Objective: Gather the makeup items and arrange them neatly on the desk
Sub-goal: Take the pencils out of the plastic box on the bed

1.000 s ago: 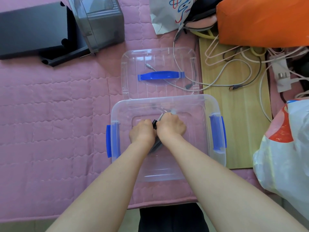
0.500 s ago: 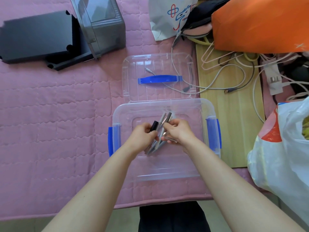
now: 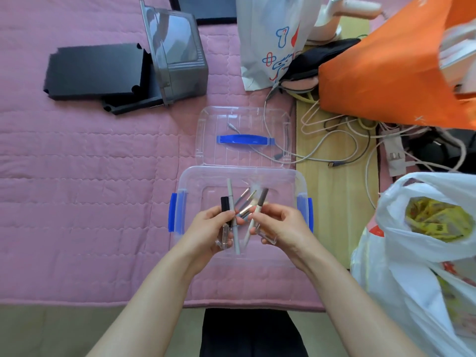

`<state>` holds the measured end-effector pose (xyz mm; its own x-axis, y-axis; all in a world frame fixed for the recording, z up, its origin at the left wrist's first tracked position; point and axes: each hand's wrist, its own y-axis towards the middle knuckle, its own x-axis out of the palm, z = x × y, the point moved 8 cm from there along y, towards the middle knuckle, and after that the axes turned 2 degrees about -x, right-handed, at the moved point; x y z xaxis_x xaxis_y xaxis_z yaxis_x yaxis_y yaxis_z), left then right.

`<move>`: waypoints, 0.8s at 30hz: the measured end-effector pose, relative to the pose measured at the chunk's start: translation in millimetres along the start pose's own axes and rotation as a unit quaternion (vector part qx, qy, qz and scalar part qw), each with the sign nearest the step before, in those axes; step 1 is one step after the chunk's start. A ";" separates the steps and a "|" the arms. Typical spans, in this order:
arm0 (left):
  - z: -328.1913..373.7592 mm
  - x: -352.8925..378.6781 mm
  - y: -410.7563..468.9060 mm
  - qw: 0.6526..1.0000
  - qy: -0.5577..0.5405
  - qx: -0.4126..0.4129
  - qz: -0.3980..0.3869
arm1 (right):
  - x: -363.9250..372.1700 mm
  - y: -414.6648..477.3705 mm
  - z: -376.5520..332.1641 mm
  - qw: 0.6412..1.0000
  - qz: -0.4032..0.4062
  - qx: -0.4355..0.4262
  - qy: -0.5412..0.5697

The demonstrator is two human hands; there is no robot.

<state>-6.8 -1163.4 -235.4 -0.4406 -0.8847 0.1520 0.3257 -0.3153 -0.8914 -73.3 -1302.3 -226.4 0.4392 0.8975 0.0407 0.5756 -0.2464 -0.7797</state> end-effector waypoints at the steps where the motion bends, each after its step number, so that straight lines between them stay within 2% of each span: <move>1: 1.3 2.1 -9.0 1.000 -0.007 0.005 0.006 | -2.6 -7.9 -5.2 1.000 0.002 -0.003 0.002; 6: 3.3 17.0 -62.3 0.999 -0.036 0.015 0.034 | -11.6 -49.4 -29.8 1.000 -0.003 -0.019 -0.006; 14: -13.6 30.0 -158.3 0.989 -0.091 0.050 0.101 | -5.2 -123.1 -58.5 0.995 -0.067 -0.033 -0.059; 24: -62.5 17.8 -286.3 0.951 -0.233 0.094 0.182 | 42.8 -229.6 -61.1 0.966 -0.195 -0.026 -0.169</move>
<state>-160.1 -1067.4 -4.2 0.1340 -0.9891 0.0608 0.5490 0.0230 -0.8355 -144.6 -1229.7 -7.5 -0.0620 0.9918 0.1115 0.6896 0.1233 -0.7136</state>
